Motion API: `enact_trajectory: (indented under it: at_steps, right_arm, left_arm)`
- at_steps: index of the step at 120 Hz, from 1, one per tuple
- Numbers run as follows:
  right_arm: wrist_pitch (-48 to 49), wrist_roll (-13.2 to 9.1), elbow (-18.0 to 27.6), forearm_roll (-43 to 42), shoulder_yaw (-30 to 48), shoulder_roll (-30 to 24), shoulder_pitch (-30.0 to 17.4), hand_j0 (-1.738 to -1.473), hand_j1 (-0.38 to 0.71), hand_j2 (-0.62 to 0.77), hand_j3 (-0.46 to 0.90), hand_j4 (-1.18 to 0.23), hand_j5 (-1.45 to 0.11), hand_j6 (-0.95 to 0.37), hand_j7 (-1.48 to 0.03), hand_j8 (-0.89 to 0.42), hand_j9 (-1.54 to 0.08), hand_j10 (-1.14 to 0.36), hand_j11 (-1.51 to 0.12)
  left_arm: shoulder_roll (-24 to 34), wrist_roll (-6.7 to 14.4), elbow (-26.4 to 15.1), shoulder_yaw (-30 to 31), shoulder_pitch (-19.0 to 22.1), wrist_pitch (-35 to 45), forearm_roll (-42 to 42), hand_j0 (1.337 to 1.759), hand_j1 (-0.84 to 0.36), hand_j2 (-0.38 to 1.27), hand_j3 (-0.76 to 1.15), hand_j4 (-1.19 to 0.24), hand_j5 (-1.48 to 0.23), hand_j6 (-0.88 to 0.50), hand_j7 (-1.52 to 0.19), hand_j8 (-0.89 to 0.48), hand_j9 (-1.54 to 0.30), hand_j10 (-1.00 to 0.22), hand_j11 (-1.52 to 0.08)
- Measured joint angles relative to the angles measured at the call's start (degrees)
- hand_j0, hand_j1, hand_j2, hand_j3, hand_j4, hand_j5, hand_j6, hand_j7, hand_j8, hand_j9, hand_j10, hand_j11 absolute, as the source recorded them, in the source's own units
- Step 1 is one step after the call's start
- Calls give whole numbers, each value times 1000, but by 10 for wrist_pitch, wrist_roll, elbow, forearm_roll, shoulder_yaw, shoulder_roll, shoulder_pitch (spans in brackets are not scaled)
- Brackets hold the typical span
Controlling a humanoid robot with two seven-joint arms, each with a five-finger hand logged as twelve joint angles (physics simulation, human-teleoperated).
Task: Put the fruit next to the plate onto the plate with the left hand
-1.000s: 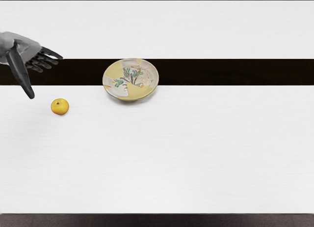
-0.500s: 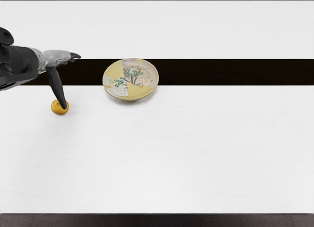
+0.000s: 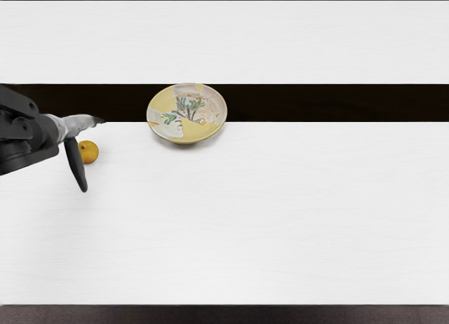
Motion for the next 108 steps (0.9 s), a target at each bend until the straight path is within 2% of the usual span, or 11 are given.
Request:
enact_trajectory:
  at_steps: [43, 96, 108]
  right_arm:
    - [0, 0, 0, 0, 0, 0, 0, -1658, -340, -2, 0, -8, -10, -8, -10, -8, -10, -8, -10]
    - [0, 0, 0, 0, 0, 0, 0, -1658, -340, -2, 0, -8, -10, -8, -10, -8, -10, -8, -10]
    - [0, 0, 0, 0, 0, 0, 0, -1658, -340, -2, 0, -8, -10, -8, -10, -8, -10, -8, -10]
  left_arm:
    - [-25, -2, 24, -4, 47, 100, -44, 1658, 311, 6, 0, -32, -41, -32, -41, -32, -41, -32, -41]
    - [-29, -2, 56, -8, 86, 113, -60, 1658, 137, 36, 0, -177, -230, -177, -230, -177, -230, -177, -230]
    - [-50, -2, 73, -8, 95, 113, -61, 1658, 113, 40, 0, -197, -256, -197, -256, -197, -256, -197, -256]
